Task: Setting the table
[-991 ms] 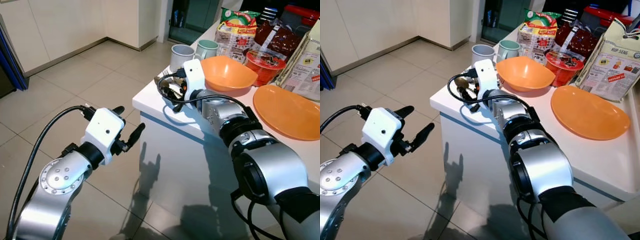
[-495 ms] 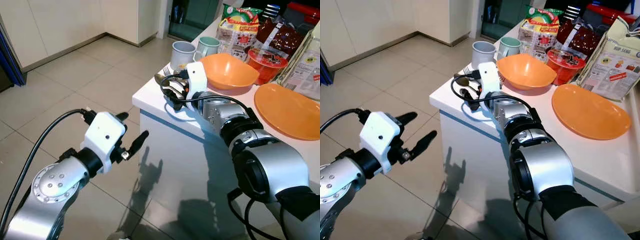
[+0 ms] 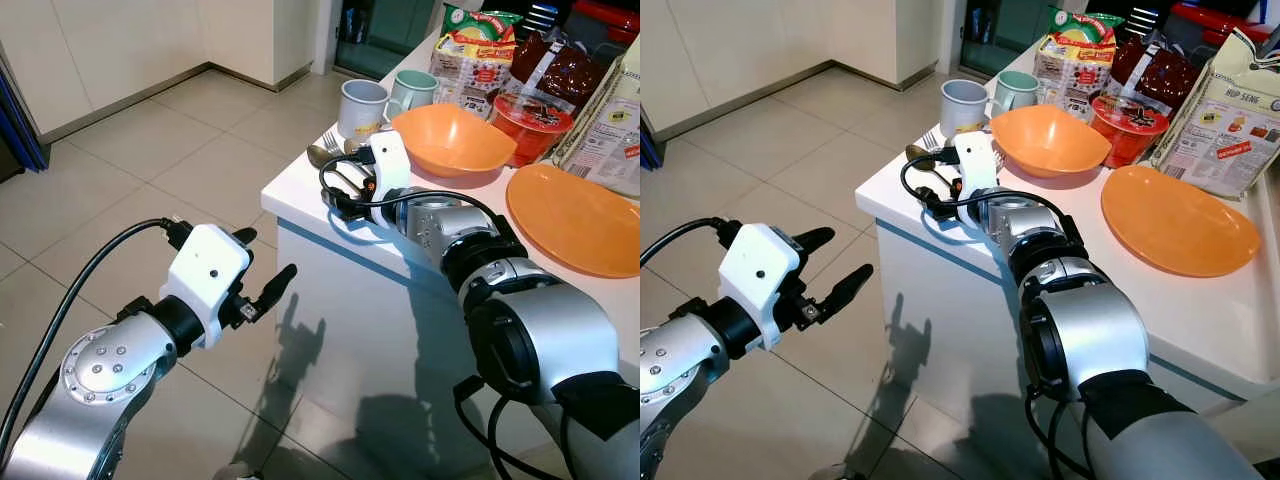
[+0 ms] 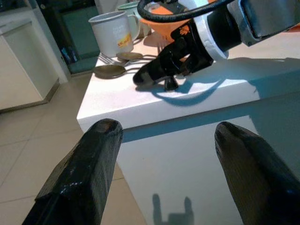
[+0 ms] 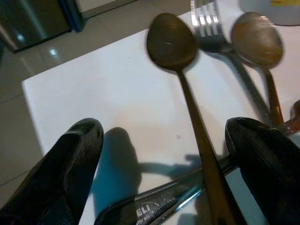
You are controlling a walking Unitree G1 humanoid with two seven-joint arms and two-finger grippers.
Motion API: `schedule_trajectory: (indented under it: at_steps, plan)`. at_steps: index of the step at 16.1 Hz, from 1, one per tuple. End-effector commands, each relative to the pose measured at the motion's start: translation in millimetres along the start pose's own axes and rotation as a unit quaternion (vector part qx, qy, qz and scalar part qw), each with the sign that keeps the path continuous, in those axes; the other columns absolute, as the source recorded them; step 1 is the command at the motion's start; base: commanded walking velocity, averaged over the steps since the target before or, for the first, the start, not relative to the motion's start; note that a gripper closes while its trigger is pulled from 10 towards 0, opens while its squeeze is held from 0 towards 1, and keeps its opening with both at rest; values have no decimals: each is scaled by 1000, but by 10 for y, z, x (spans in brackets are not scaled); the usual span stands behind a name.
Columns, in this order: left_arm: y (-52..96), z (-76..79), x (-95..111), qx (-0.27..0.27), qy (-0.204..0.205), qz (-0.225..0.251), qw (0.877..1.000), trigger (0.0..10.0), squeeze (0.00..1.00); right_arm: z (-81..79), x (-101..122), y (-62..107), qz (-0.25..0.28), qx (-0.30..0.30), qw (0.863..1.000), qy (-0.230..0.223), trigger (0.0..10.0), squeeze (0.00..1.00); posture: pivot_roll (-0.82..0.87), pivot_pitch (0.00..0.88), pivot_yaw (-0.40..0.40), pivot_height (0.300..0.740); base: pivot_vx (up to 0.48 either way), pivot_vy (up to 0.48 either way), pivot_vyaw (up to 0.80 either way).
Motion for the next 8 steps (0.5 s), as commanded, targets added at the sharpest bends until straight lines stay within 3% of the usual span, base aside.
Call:
schedule_trajectory:
  at_steps: [1, 4, 8]
  plan:
    - [-12, 44, 39, -12, -3, 6, 1000, 10000, 0, 2, -12, 13, -11, 12, 1000, -3, 10000, 0, 236, 22, -102, 740, 0, 0, 0]
    - [-56, 55, 51, -17, -1, 12, 1000, 10000, 0, 38, 3, 42, -9, 22, 1000, -8, 10000, 0, 220, 8, -98, 740, 0, 0, 0]
    - [-121, 52, 82, -21, -2, 22, 1000, 10000, 0, 105, 170, 84, 33, 25, 997, -64, 10000, 0, 200, 0, -90, 740, 0, 0, 0]
Point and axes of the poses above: a point about 5 cm out from each wrist's last joint towards the gripper, its own y axis pointing back from the gripper into the wrist, its own x axis along the axis of the wrist's last joint, z = x × y, the point moved 4 cm from there along -y, pointing out of the wrist towards the gripper, and after that the axes turned 10 degrees about y, right-handed, at the moved point
